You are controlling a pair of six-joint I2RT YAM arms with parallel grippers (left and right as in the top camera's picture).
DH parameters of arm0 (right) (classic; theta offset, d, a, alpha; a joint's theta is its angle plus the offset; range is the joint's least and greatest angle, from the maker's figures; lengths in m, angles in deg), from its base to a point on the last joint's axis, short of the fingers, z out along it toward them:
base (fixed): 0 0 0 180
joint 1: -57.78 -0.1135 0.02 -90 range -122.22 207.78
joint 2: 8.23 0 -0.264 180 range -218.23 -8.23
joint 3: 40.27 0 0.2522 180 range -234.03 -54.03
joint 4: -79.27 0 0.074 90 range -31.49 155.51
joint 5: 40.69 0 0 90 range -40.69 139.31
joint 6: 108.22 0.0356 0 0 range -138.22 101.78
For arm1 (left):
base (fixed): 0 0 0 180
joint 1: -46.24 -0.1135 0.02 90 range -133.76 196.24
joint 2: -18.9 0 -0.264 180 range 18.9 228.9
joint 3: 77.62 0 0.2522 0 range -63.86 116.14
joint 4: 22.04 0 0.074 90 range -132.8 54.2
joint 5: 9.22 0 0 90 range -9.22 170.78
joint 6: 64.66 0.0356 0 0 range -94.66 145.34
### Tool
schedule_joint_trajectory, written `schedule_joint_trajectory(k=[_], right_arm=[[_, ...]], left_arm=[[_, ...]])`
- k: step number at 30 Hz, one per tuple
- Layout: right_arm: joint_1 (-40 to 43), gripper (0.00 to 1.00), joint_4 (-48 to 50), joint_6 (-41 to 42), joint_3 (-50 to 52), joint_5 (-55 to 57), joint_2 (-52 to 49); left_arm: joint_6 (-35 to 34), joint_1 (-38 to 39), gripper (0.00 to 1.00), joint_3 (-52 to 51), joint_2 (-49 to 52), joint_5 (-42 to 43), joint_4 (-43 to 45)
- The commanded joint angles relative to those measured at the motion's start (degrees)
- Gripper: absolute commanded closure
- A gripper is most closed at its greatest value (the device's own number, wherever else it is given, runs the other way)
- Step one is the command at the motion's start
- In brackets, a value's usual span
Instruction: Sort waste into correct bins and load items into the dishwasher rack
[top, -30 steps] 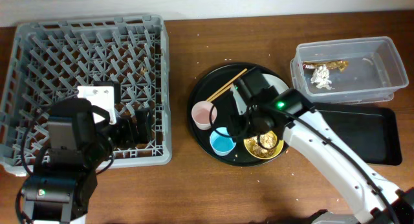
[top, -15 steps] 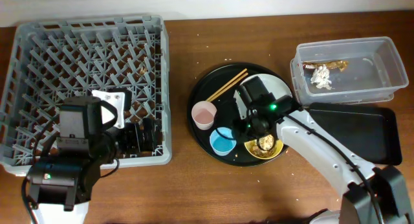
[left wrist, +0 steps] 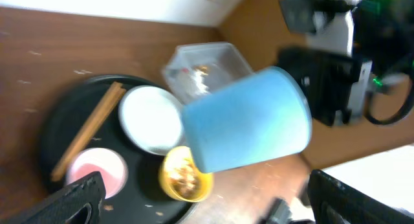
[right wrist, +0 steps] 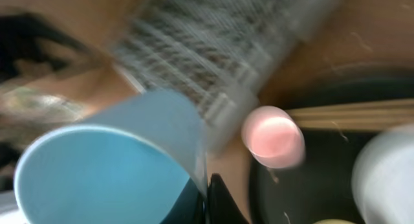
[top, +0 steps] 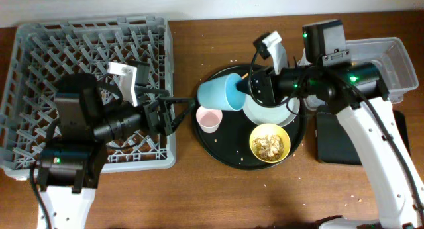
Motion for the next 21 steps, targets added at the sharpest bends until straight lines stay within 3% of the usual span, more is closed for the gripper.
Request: schedule_joint_trajectory(k=[1,3,6,8,13,15,17,19,21], right_arm=[[-0.1,0.96,6.8,-4.3,-0.5,-27.8,-2.9],[-1.4,0.96,8.8,-4.3,-0.5,-31.1,-3.7],[-3.5,0.96,11.4,-4.3,-0.5,-31.0,-3.7],[-4.1,0.96,13.0,-4.3,-0.5,-30.8,-3.7],[-4.7,0.96,12.9,-3.9,-0.5,-30.8,-3.7],[-4.9,0.94,12.9,-3.9,-0.5,-30.8,-3.7],[-4.7,0.60,12.6,-3.9,-0.5,-30.7,-3.7],[-2.2,0.45,12.4,-2.1,-0.5,-29.1,-3.2],[3.2,0.43,10.6,3.9,-0.5,-15.9,-1.5]], left_arm=[[-2.9,0.0,0.01,0.4,3.4,20.9,6.2],[-2.9,0.0,0.01,0.4,4.1,28.3,9.7],[-2.9,0.0,0.01,0.4,4.0,30.6,9.8],[-2.9,0.0,0.02,0.4,4.0,38.3,12.8],[-2.9,0.0,0.30,0.4,4.1,36.9,14.4],[-2.9,0.0,0.32,0.4,4.1,35.6,14.4],[-2.9,0.0,0.35,0.4,4.1,33.8,14.4],[-2.9,-0.2,0.35,0.4,4.1,30.3,14.3],[-2.9,-2.5,0.39,0.4,3.9,27.7,12.7]])
